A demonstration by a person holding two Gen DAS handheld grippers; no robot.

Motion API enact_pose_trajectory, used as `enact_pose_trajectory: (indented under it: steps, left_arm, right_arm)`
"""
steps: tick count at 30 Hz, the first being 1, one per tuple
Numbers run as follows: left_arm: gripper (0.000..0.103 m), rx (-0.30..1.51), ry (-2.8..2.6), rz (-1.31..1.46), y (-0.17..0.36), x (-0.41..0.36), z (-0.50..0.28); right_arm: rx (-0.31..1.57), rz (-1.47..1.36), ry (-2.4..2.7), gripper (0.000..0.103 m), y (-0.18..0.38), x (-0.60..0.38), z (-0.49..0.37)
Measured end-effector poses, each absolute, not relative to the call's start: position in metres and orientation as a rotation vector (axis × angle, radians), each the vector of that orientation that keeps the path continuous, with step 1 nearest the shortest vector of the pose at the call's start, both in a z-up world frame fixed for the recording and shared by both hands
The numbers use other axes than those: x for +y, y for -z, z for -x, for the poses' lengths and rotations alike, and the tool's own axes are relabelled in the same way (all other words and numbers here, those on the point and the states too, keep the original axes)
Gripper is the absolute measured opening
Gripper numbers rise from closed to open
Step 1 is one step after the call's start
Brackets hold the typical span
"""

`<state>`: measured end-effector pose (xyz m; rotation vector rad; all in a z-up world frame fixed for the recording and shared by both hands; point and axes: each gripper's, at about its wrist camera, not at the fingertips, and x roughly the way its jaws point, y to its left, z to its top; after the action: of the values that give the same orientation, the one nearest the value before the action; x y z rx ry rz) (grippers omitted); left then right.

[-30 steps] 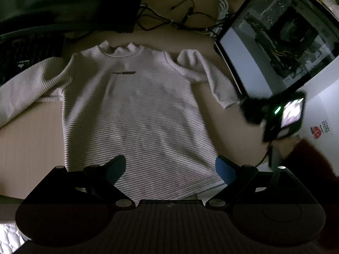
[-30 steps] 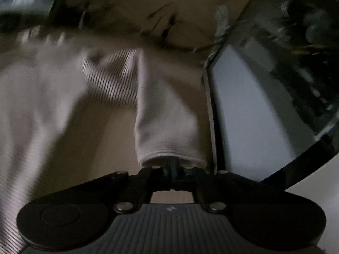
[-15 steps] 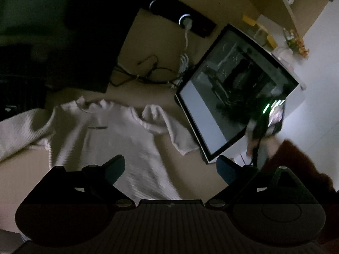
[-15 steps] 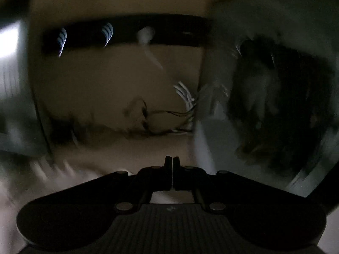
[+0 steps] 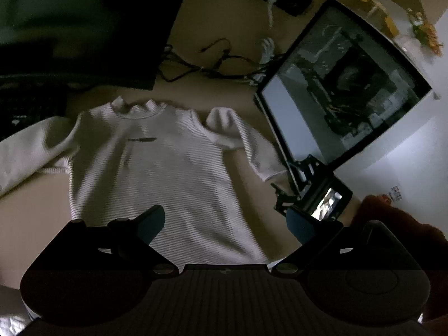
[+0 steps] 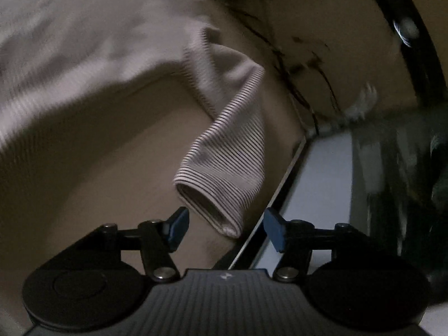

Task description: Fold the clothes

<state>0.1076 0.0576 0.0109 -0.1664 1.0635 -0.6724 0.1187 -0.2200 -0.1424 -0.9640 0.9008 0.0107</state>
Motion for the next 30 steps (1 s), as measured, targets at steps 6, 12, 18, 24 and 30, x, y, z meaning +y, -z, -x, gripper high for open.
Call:
enact_pose_trajectory:
  steps: [6,12,18,24,30]
  left_arm:
    - [0.097,1.09,0.618,0.175,-0.008,0.057,-0.11]
    - [0.097,1.055,0.612,0.135,-0.016,0.055,-0.105]
    - [0.097,1.004,0.655,0.115,-0.026,0.051,-0.099]
    - [0.097,0.945,0.707,0.123,-0.037,0.054,-0.095]
    - [0.097,0.933,0.73,0.136,-0.038,0.062,-0.094]
  right_arm:
    - [0.85,1.091,-0.058,0.02,0.168,-0.216,-0.127]
    - [0.871,0.779,0.002,0.003,0.126,-0.232,-0.148]
    - [0.748,0.286,0.179,0.003,0.013,-0.277,-0.167]
    - [0.656,-0.025,0.177,0.003,-0.056,-0.297,-0.173]
    - [0.641,-0.168,0.17,0.003,-0.077,-0.297,-0.179]
